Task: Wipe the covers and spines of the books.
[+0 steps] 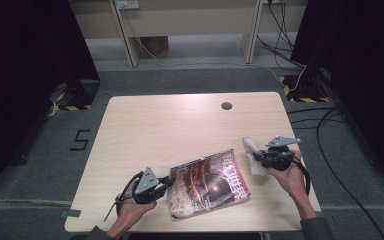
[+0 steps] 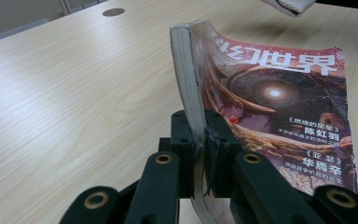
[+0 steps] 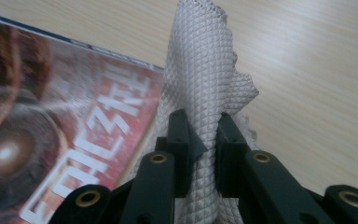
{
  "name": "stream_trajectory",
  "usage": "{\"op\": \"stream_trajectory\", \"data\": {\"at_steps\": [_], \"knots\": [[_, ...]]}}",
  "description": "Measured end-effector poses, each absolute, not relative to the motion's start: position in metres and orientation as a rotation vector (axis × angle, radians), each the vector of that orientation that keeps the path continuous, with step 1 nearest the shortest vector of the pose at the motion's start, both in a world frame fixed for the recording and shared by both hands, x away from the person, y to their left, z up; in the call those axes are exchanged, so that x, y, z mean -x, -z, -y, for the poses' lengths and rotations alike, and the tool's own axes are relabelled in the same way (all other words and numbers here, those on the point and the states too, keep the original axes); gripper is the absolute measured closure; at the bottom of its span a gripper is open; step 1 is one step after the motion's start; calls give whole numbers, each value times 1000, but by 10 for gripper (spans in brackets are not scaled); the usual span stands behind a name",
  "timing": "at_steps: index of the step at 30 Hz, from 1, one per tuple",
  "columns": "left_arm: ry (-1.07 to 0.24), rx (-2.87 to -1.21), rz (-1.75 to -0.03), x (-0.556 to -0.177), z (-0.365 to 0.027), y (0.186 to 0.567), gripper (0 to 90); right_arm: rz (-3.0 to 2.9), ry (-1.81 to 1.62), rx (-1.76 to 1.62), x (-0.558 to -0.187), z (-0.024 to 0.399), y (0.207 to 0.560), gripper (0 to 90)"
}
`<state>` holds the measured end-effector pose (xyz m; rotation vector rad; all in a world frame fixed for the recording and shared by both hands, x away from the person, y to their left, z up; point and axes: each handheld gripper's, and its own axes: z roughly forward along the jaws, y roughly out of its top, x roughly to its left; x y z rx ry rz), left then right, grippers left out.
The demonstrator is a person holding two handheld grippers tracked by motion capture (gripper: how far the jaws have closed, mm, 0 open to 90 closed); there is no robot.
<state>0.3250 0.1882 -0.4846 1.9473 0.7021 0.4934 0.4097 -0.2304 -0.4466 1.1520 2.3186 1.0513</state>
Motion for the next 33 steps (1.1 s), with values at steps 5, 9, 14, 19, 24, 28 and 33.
{"op": "stream_trajectory", "data": {"at_steps": [5, 9, 14, 19, 24, 28, 33], "knots": [[-492, -1948, -704, -326, -186, 485, 831, -2342, -1098, -1081, -411, 210, 438, 796], [-493, -1948, -704, -327, -185, 486, 831, -2369, -1120, -1029, -416, 191, 434, 795], [-496, -1948, -705, -328, -184, 486, 829, -2410, -1141, -956, -418, 162, 431, 794], [-494, -1951, -703, -329, -183, 487, 829, -2438, -1163, -896, -419, 138, 427, 794], [-496, -1948, -704, -330, -182, 487, 828, -2468, -1181, -846, -419, 116, 426, 793], [-498, -1948, -702, -330, -181, 487, 828, -2499, -1183, -806, -418, 99, 427, 792], [-501, -1957, -696, -330, -181, 487, 827, -2528, -1170, -775, -416, 86, 430, 791]]}}
